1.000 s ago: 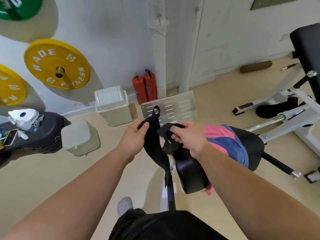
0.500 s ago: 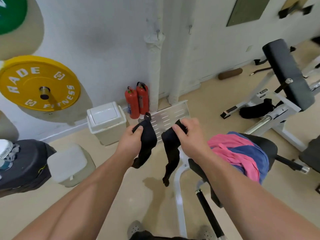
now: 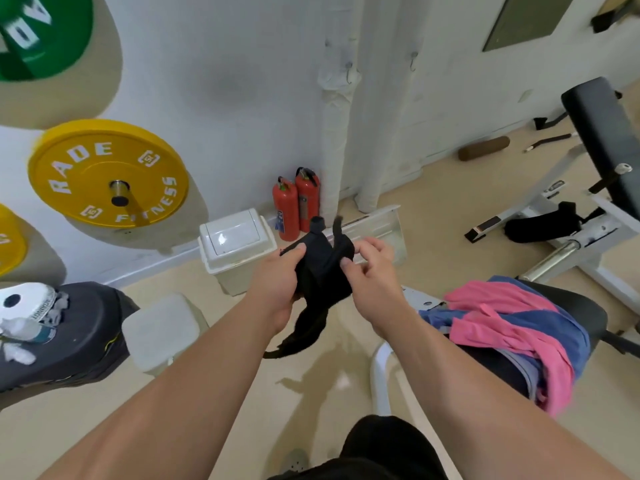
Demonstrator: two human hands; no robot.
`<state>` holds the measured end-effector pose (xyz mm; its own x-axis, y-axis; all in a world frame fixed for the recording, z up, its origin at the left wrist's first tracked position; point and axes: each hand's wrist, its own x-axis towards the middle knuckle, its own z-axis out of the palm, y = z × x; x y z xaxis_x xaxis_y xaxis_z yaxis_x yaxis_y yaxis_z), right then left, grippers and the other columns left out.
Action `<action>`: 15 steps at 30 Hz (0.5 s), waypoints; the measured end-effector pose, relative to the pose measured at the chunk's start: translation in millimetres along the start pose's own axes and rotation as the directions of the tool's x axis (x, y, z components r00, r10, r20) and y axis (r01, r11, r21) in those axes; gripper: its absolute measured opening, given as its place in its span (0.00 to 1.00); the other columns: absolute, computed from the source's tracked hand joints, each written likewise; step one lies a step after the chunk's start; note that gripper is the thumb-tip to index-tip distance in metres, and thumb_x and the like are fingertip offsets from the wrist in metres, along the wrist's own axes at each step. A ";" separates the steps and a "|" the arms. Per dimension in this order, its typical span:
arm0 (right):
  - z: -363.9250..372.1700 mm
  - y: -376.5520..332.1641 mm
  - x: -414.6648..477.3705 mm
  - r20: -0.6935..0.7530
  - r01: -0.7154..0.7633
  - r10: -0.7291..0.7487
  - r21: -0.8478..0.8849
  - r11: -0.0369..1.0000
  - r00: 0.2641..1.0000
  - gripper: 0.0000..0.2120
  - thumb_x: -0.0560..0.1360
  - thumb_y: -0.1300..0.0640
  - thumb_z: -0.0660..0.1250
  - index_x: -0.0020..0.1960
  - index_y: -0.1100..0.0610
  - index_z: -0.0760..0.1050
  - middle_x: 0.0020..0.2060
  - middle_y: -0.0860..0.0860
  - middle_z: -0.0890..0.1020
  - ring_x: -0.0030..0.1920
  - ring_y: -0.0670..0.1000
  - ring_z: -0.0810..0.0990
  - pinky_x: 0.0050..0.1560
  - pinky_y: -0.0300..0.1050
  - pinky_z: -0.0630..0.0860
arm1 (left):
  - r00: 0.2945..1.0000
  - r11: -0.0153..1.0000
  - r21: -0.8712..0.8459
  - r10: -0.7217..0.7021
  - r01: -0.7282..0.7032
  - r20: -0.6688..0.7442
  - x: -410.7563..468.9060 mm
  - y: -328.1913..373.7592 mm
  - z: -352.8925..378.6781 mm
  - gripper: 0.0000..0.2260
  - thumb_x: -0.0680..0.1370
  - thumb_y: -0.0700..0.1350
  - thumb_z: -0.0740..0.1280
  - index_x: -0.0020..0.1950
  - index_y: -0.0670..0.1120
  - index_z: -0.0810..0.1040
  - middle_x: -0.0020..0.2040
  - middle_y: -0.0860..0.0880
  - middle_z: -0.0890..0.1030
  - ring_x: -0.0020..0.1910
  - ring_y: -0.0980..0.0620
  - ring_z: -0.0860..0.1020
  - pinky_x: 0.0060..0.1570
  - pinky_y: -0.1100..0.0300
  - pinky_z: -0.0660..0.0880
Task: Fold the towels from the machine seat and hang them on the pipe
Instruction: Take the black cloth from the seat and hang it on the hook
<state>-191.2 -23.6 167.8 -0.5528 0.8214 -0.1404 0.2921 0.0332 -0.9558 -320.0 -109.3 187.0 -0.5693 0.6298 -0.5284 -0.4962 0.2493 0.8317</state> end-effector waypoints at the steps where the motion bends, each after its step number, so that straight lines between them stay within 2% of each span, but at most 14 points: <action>1: 2.1 1.3 7.2 -0.026 -0.002 0.002 -0.005 1.000 1.000 0.08 0.81 0.58 0.63 0.47 0.48 0.78 0.62 0.48 0.68 0.42 0.47 0.79 0.52 0.49 0.81 | 1.000 1.000 0.006 0.005 -0.005 0.006 5.9 3.2 2.2 0.11 0.83 0.46 0.63 0.62 0.46 0.80 0.52 0.47 0.87 0.53 0.45 0.85 0.55 0.49 0.80; 4: 8.5 0.8 35.7 -0.051 -0.033 0.034 0.009 0.999 0.998 0.07 0.79 0.59 0.63 0.47 0.49 0.77 0.49 0.51 0.80 0.45 0.52 0.82 0.51 0.58 0.81 | 1.000 0.998 0.053 0.028 -0.028 0.001 27.4 16.4 10.1 0.11 0.84 0.46 0.62 0.61 0.46 0.81 0.52 0.47 0.87 0.53 0.45 0.85 0.54 0.50 0.79; 6: 11.4 -3.3 61.5 -0.034 -0.084 0.086 0.064 0.994 0.996 0.09 0.78 0.61 0.62 0.49 0.49 0.77 0.43 0.49 0.84 0.45 0.51 0.83 0.49 0.54 0.81 | 0.998 0.992 0.112 0.056 -0.053 -0.016 45.1 27.6 16.3 0.10 0.84 0.46 0.61 0.58 0.47 0.82 0.50 0.47 0.87 0.52 0.45 0.84 0.53 0.51 0.79; 9: 11.6 -10.7 106.7 0.013 -0.085 0.084 0.067 0.994 0.996 0.10 0.78 0.63 0.58 0.49 0.51 0.76 0.40 0.51 0.82 0.41 0.51 0.80 0.42 0.47 0.75 | 0.995 0.979 0.181 0.096 -0.089 -0.031 73.4 47.3 26.4 0.10 0.84 0.47 0.62 0.56 0.49 0.82 0.49 0.48 0.87 0.50 0.48 0.84 0.47 0.55 0.77; 11: 7.3 -18.2 137.8 0.011 -0.077 0.076 0.089 0.993 0.997 0.09 0.79 0.62 0.57 0.47 0.54 0.76 0.42 0.53 0.81 0.43 0.52 0.79 0.42 0.47 0.73 | 0.992 0.973 0.204 0.117 -0.108 -0.036 91.9 63.8 35.5 0.10 0.84 0.47 0.61 0.55 0.49 0.83 0.48 0.49 0.87 0.49 0.50 0.84 0.47 0.57 0.76; 13: -1.3 -26.5 165.3 0.029 -0.062 0.059 0.116 0.991 0.998 0.07 0.80 0.56 0.61 0.46 0.52 0.78 0.43 0.52 0.82 0.46 0.52 0.81 0.44 0.47 0.76 | 0.989 0.972 0.203 0.137 -0.121 -0.062 110.7 81.5 45.1 0.11 0.84 0.48 0.61 0.55 0.49 0.83 0.49 0.49 0.87 0.51 0.49 0.84 0.50 0.54 0.78; 15: -11.4 -35.9 190.9 0.082 0.014 -0.024 0.116 0.993 0.996 0.06 0.79 0.51 0.68 0.46 0.51 0.80 0.41 0.49 0.84 0.45 0.49 0.83 0.44 0.44 0.79 | 0.984 0.974 0.178 0.158 -0.141 -0.083 130.0 98.2 55.6 0.11 0.84 0.48 0.61 0.55 0.50 0.84 0.49 0.49 0.87 0.53 0.48 0.84 0.55 0.51 0.79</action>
<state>-298.3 138.5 178.3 -0.6216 0.7710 -0.1384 0.1915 -0.0217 -0.9812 -406.3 38.0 209.5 -0.6930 0.5978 -0.4029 -0.2864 0.2847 0.9149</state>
